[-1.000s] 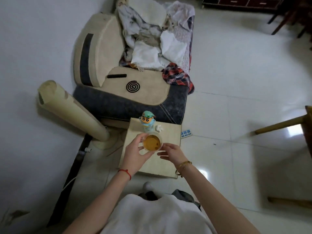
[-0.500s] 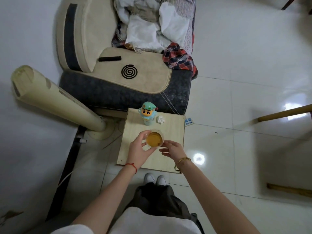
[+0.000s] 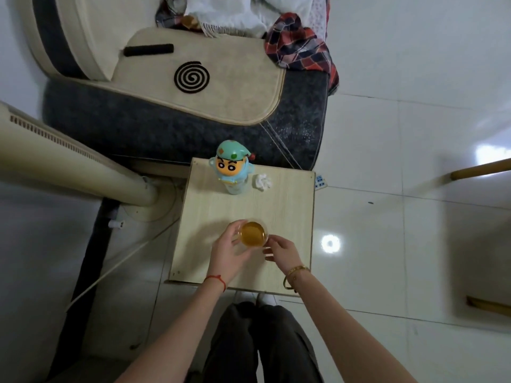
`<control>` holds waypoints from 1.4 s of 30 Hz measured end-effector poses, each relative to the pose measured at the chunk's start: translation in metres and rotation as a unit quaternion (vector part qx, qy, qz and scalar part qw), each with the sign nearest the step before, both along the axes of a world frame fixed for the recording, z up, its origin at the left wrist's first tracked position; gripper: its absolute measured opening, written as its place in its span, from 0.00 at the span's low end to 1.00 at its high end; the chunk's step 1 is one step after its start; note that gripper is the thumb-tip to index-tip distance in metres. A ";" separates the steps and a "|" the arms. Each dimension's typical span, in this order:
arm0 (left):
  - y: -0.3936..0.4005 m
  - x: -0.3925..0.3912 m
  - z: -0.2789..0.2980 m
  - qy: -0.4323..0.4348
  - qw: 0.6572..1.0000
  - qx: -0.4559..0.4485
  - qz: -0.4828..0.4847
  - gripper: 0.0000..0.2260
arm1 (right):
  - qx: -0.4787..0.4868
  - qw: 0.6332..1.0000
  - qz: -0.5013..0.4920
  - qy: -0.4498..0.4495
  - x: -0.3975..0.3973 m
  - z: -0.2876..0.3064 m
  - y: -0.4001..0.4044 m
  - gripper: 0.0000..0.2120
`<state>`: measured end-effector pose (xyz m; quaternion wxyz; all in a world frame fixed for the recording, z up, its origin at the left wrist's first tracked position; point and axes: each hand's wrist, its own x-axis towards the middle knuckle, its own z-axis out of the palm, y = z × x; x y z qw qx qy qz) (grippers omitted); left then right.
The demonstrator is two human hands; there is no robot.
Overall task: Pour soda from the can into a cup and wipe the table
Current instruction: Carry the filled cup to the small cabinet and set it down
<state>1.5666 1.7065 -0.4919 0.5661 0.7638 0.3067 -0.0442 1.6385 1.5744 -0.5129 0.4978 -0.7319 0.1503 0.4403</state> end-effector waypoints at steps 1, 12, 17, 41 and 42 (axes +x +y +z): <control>0.000 0.000 -0.009 0.004 1.000 0.001 0.000 0.27 | -0.001 1.000 -0.001 -0.003 -0.001 -0.008 0.000 0.16; -0.007 -0.003 -0.049 0.021 1.000 0.008 0.001 0.27 | -0.005 1.000 0.020 -0.021 -0.010 -0.039 0.000 0.15; -0.007 -0.004 -0.052 0.038 0.999 0.019 -0.014 0.29 | -0.001 0.999 0.034 -0.011 -0.010 -0.035 -0.002 0.17; 0.013 -0.018 0.216 0.020 0.898 0.312 -0.311 0.27 | -0.255 0.870 0.246 -0.343 -0.032 0.249 -0.096 0.26; 0.009 -0.017 0.225 0.013 0.894 0.316 -0.318 0.27 | -0.257 0.869 0.239 -0.348 -0.037 0.257 -0.100 0.26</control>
